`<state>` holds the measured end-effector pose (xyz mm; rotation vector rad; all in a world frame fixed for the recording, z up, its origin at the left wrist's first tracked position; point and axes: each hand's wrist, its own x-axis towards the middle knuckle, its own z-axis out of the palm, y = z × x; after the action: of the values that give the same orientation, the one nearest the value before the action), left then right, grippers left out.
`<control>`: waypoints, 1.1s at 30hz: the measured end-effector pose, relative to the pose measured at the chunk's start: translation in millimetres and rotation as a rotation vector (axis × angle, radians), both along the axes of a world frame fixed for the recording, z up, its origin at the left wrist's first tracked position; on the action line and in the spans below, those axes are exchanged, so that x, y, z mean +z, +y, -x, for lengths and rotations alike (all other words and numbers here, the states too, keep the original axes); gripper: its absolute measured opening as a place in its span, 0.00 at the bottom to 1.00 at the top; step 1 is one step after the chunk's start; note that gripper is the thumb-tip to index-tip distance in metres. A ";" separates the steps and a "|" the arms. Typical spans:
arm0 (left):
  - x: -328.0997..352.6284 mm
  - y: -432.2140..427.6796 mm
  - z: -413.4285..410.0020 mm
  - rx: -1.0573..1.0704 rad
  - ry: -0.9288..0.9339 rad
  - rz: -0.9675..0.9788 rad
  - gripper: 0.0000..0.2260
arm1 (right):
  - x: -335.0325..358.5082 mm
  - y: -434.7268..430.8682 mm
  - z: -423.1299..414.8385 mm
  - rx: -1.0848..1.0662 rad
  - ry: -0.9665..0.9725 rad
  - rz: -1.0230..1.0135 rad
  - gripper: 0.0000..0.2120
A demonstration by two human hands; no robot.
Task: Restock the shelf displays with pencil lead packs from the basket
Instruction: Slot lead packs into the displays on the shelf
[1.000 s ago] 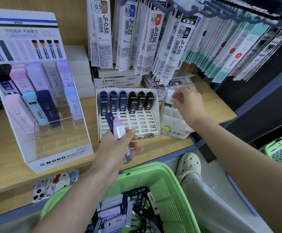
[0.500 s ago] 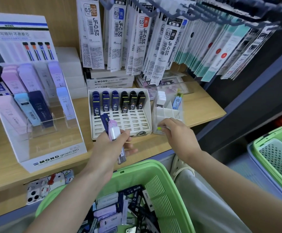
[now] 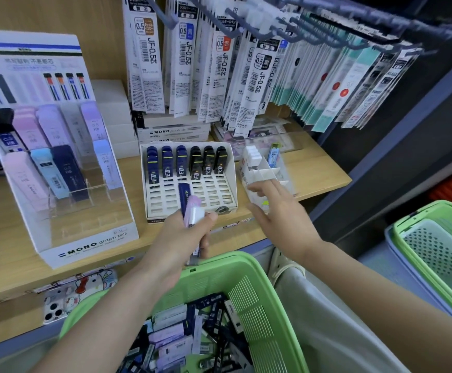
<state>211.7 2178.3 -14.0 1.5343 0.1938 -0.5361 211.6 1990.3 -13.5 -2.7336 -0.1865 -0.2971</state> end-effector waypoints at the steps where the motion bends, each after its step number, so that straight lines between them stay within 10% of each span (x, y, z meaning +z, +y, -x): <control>1: 0.8 1.0 1.2 -0.045 -0.010 -0.030 0.08 | 4.8 11.1 4.0 0.021 0.034 -0.096 0.16; 14: 25.1 29.1 13.5 -0.426 -0.041 0.078 0.07 | 44.0 77.6 7.6 0.057 0.388 -0.786 0.05; 23: 32.6 63.5 15.6 -0.093 -0.070 0.141 0.07 | 68.8 91.1 2.4 -0.127 0.298 -1.105 0.03; 33: 31.1 99.8 16.0 0.264 -0.223 0.127 0.04 | 56.3 129.4 21.2 0.061 0.542 -0.789 0.08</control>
<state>195.7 2278.2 17.1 1.4063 0.1830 -0.1636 190.5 2119.7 42.8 -1.9252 0.0063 0.3314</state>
